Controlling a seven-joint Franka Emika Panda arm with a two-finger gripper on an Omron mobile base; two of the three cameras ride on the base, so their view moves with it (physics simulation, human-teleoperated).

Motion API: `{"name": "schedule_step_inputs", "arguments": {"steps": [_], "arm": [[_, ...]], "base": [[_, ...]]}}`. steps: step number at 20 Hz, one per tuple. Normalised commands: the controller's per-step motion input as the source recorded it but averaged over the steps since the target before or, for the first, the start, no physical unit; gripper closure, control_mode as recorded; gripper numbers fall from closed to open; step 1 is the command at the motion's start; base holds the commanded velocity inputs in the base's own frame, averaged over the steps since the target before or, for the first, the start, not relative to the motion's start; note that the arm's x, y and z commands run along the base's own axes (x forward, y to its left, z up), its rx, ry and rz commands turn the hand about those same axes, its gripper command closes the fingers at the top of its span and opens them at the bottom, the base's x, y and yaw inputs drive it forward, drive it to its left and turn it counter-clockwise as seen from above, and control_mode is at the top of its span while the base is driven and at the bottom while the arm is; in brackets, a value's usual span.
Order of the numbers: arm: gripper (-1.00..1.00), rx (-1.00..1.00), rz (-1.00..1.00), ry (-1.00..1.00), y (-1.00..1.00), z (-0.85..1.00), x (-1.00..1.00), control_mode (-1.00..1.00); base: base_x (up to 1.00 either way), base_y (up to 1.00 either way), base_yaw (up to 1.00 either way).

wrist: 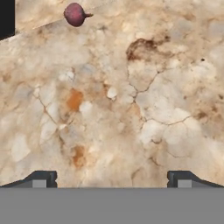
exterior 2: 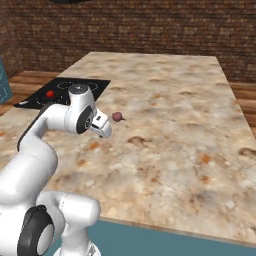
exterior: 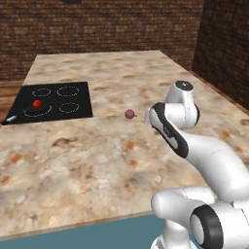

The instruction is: Place the pan on the front right burner on the stove. Then place the tomato and the onion in the pan and turn on the front right burner.

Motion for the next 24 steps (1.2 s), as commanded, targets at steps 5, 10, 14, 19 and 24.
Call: {"name": "schedule_step_inputs", "arguments": {"steps": [5, 10, 14, 19, 24], "arm": [[-1.0, 0.0, 0.0, 0.0, 0.0, 0.21, 0.48, -1.0], [-1.0, 0.0, 0.0, 0.0, 0.0, 0.05, 0.41, -1.0], [-1.0, 0.0, 0.0, 0.0, 0.0, 0.03, 0.55, -1.0], [-1.0, -0.01, 0.01, 0.0, 0.0, 0.0, 0.52, -1.0], [-1.0, -0.06, 0.0, -0.02, 0.0, -0.03, 0.41, -1.0]], "base": [[0.0, 0.0, 0.0], [0.0, 0.0, 0.0], [0.0, 0.0, 0.0], [0.0, 0.0, 0.0], [0.0, 0.0, 0.0]]}}
